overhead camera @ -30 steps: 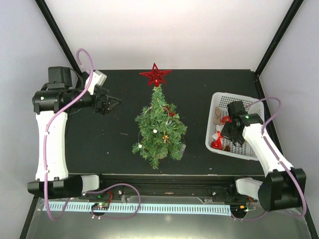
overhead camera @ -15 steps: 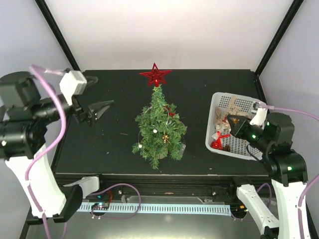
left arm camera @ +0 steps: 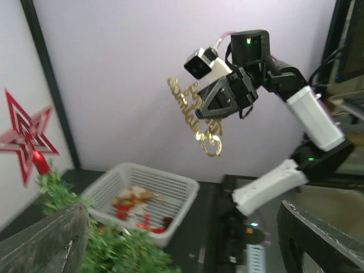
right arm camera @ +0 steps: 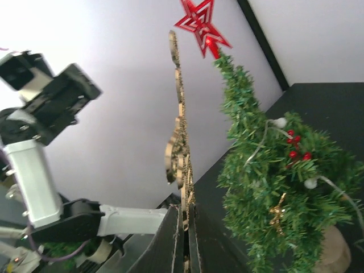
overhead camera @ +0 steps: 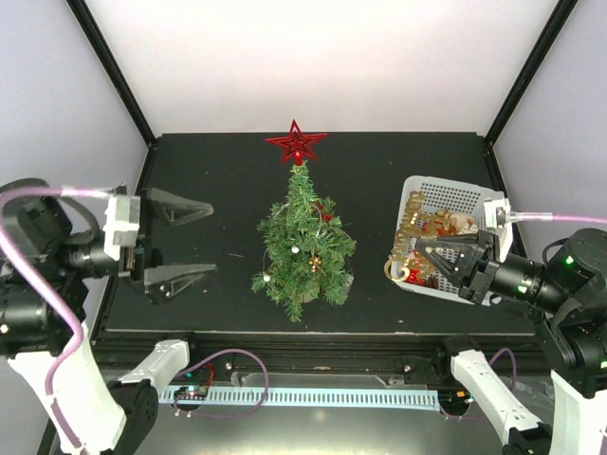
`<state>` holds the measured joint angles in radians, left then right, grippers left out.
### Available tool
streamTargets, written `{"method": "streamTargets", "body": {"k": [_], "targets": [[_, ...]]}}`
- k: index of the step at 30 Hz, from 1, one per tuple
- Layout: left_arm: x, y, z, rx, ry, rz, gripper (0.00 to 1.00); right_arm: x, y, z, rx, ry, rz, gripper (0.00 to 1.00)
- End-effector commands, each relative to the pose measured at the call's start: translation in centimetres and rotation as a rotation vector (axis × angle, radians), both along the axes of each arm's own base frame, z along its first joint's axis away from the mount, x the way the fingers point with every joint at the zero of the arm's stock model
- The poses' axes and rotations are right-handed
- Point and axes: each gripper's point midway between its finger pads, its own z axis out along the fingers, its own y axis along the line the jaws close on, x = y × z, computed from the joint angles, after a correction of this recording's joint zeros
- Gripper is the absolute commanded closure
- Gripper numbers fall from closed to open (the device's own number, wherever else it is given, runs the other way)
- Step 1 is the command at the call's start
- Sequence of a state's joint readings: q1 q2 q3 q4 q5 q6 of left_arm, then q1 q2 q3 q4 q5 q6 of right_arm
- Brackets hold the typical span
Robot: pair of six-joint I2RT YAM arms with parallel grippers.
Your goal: Decorate the small christmas tree
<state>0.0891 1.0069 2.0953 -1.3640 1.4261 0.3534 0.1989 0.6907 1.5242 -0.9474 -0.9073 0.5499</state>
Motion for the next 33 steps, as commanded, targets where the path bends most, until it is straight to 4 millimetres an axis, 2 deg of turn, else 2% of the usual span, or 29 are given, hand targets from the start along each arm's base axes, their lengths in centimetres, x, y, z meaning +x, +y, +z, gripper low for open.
{"method": "streamTargets", "body": {"k": [1, 4, 6, 12, 19, 21, 26, 29, 33], "targets": [[-0.5, -0.1, 0.1, -0.071, 0.23, -0.278, 0.11, -2.5, 0.6, 0.9, 0.04, 0.006, 0.104, 0.99], [1.0, 0.1, -0.8, -0.044, 0.307, -0.31, 0.09, -2.2, 0.5, 0.8, 0.041, 0.014, 0.088, 0.99], [1.5, 0.1, -0.9, -0.022, 0.289, -0.302, 0.06, -1.6, 0.5, 1.0, 0.041, 0.02, 0.075, 0.99], [2.2, 0.1, -0.6, 0.02, 0.228, -0.274, 0.04, 2.1, -0.3, 1.1, -0.065, 0.078, -0.057, 0.99], [1.7, 0.0, -1.1, 0.127, 0.136, -0.248, 0.01, 1.9, 1.3, 1.5, -0.101, 0.132, 0.049, 0.99], [1.4, 0.0, -1.0, 0.133, 0.101, -0.248, 0.01, 1.6, 1.6, 2.9, -0.074, 0.107, 0.067, 0.99], [0.6, 0.0, 0.1, 0.144, -0.012, -0.221, 0.01, -0.1, 2.0, 10.4, 0.085, -0.056, 0.15, 0.99], [0.2, 0.0, 2.6, 0.119, -0.084, -0.184, 0.01, -0.1, 2.5, 13.7, 0.18, -0.089, 0.201, 0.99], [0.7, 0.2, 6.7, 0.038, -0.127, -0.102, 0.01, 1.9, 3.0, 15.2, 0.214, -0.084, 0.183, 0.99]]}}
